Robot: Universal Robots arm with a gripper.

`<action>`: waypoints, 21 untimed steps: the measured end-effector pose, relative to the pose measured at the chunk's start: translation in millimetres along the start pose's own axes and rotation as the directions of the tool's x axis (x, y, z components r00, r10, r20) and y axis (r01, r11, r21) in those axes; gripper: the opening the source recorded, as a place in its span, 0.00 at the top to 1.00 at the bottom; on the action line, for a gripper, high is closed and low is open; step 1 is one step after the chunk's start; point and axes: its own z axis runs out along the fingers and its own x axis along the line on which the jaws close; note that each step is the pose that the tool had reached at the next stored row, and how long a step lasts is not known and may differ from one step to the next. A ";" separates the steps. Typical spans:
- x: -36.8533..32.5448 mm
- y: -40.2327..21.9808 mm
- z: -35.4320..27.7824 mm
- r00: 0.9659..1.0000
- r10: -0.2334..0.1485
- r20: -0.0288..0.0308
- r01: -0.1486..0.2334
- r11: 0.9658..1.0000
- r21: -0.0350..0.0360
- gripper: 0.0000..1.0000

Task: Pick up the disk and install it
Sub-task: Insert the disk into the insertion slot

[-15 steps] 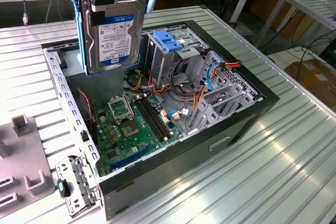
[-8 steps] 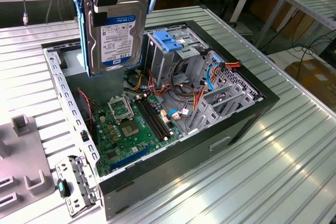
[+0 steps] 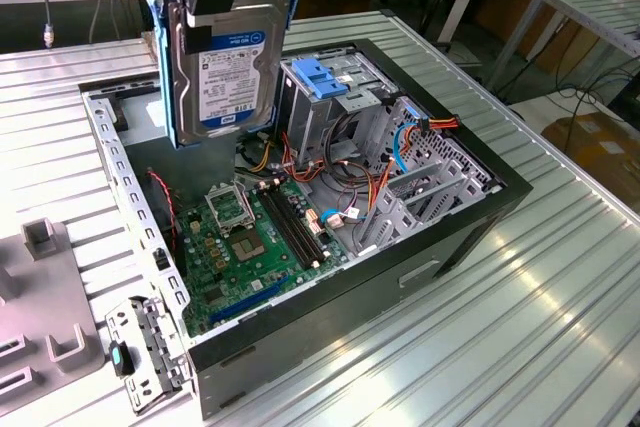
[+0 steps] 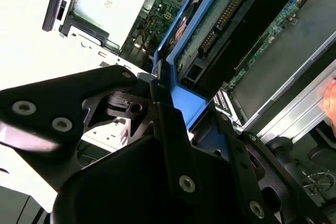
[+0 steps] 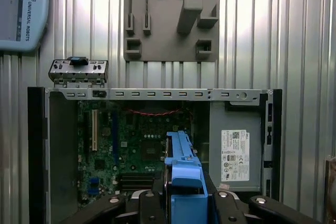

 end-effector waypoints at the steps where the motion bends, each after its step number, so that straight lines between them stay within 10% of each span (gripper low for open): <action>1: 0.6 -0.6 0.0 1.000 0.000 -0.001 0.000 1.000 0.000 0.63; 21: 15.5 -9.9 0.1 1.000 0.000 -0.003 0.000 1.000 0.000 0.63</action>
